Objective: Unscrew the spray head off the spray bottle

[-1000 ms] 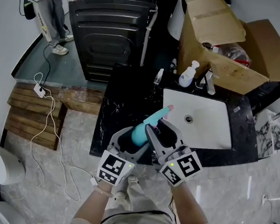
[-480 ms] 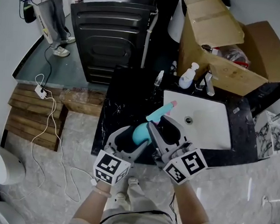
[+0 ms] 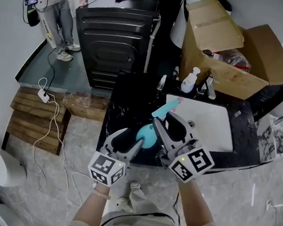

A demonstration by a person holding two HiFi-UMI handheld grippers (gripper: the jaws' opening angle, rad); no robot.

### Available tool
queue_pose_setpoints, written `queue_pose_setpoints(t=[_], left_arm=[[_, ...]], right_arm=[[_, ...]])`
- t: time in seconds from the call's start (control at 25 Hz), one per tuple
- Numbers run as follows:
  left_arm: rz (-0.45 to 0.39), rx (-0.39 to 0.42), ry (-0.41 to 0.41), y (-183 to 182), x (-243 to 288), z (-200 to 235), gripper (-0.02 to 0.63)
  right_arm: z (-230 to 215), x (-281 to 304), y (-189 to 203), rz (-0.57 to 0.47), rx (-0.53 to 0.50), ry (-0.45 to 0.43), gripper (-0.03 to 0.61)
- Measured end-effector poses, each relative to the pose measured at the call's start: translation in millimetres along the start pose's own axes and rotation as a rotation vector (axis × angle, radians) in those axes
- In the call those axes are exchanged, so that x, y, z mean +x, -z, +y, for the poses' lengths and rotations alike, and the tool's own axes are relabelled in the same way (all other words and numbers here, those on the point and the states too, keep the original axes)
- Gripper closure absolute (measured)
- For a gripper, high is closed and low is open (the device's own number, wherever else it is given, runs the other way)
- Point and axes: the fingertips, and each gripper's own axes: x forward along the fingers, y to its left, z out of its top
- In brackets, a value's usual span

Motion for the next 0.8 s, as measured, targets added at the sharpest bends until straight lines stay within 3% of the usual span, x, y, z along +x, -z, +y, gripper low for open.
queue_pose_setpoints(t=[0.24, 0.8], left_arm=[[-0.013, 0.030, -0.118, -4, -17, 17, 0.601], [-0.030, 0.028, -0.156, -13, -38, 17, 0.609]], right_arm=[[2, 0, -10, -0.001, -0.021, -0.004, 0.440], [6, -4, -46, -0.059, -0.061, 0.002, 0.440]])
